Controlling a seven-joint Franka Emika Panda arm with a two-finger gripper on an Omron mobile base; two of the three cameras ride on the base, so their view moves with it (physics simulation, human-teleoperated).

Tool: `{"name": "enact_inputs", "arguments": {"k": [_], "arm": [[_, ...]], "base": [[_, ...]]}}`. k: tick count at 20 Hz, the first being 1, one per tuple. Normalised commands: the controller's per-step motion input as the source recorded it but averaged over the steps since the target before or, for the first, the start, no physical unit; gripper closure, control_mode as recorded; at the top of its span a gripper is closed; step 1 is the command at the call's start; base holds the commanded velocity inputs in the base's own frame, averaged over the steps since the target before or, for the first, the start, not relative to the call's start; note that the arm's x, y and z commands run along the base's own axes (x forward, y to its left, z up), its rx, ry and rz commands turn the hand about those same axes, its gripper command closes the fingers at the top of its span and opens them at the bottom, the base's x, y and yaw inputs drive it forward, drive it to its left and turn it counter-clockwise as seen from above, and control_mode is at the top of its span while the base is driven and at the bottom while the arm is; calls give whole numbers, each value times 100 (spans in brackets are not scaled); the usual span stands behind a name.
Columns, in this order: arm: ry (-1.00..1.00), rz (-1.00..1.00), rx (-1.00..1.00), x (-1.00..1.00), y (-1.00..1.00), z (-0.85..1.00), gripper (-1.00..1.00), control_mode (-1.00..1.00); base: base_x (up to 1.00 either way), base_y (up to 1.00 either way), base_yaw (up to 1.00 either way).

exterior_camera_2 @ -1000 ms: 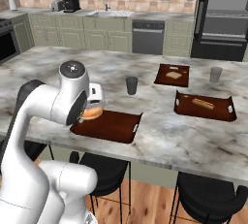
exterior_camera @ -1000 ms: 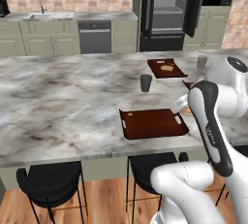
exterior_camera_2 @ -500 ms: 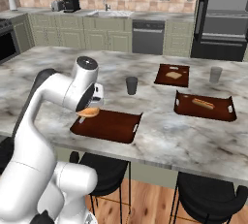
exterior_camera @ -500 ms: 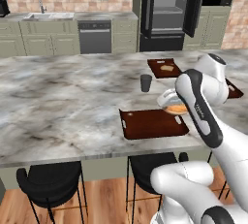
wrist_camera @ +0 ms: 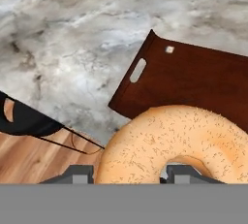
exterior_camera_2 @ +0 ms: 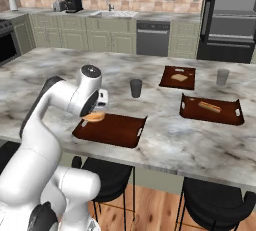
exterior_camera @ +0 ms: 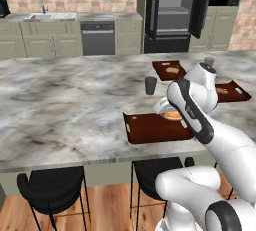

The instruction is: Take the donuts from the fridge and place them on the empty tray on the dining counter.

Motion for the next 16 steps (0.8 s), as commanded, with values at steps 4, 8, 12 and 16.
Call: {"name": "enact_inputs", "arguments": {"k": [4, 8, 12, 16], "arm": [[0, 0, -5, 42, 1, -39, 100, -100], [0, 0, -1, 43, 14, -27, 100, -100], [0, 0, 0, 41, 20, -20, 100, -100], [0, 0, 0, 34, 10, -18, 100, -100]], "base": [[0, 0, 0], [0, 0, 0], [0, 0, 0], [0, 0, 0]]}}
